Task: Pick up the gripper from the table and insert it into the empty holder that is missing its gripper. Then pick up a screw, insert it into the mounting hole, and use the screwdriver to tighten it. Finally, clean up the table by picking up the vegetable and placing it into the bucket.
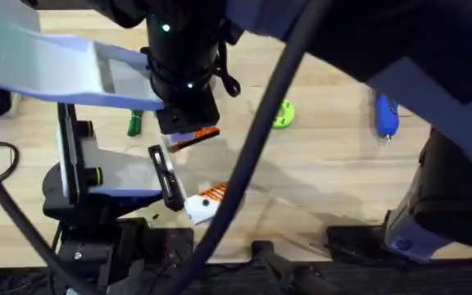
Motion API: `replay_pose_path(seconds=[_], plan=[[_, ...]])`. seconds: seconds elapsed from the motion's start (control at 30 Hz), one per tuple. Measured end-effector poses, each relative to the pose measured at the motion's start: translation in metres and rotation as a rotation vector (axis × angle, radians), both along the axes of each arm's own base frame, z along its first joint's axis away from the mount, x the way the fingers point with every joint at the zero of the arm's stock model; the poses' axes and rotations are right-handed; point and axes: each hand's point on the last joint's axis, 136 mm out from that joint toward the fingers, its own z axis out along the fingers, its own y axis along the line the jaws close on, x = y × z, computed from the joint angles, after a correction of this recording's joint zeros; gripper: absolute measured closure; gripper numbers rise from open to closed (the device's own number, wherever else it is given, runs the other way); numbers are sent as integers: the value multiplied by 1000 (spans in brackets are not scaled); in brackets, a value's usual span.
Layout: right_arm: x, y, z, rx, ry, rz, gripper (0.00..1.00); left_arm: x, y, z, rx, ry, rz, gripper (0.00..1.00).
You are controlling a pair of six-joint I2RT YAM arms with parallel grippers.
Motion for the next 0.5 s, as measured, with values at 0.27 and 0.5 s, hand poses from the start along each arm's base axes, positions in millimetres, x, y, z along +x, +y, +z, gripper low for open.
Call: replay_pose_path(seconds=[0.27,0.5], plan=[[-1,-1,0,-2,1,-1,995,0,0,0,0,0,0,15],[-1,-2,2,0,0,-1,995,0,0,0,0,-1,-3,15]])
